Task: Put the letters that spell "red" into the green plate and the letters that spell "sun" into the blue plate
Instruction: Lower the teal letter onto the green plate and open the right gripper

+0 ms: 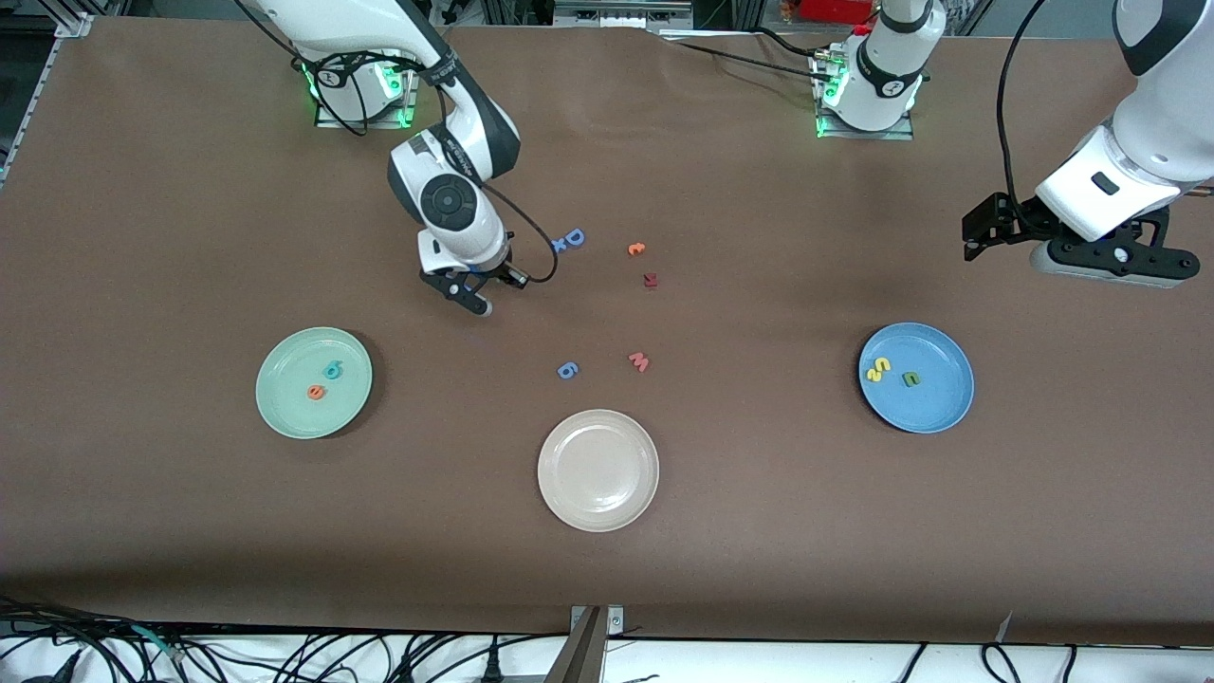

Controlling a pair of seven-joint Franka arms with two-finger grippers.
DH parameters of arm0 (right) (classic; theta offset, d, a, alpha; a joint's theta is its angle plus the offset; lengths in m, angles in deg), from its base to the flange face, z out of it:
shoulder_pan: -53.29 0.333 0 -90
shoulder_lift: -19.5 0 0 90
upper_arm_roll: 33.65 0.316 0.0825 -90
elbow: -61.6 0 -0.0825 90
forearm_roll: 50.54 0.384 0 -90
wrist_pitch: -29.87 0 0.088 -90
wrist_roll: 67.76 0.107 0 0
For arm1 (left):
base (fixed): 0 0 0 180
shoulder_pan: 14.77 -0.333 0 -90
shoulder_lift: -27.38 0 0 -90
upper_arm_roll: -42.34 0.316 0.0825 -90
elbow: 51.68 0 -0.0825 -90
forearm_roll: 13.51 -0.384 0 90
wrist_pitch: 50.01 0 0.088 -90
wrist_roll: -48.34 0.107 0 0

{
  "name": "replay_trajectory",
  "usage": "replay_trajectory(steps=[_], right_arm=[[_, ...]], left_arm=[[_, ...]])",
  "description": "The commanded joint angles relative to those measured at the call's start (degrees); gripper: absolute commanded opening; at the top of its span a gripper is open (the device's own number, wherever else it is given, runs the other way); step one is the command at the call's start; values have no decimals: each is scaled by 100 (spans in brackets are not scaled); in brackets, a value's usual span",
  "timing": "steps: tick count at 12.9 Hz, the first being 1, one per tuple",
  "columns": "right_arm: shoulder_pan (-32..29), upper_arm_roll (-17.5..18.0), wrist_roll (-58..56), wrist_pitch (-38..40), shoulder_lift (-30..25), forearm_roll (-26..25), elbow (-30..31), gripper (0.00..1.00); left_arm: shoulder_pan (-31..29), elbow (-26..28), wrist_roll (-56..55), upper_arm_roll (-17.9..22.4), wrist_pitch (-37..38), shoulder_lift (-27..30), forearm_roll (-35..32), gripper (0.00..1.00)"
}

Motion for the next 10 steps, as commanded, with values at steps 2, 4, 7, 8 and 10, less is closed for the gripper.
replay_trajectory(steps=[2, 4, 7, 8, 10], right_arm=[[27, -749, -1369, 983, -79, -61, -578, 6], [10, -1223, -2273, 1326, -79, -61, -737, 6], [-8, -1900, -3672, 1336, -70, -70, -746, 6], [-8, -2076, -4050, 1336, -70, -70, -746, 6], [-17, -2375, -4640, 1328, -61, -96, -746, 6]], left_arm=[[4, 75, 11, 75, 149, 89, 241, 100], [4, 66, 11, 75, 167, 89, 242, 100], [-5, 23, 11, 75, 289, 89, 242, 100], [-5, 5, 11, 75, 359, 89, 242, 100], [-5, -57, 20, 75, 395, 89, 242, 100]])
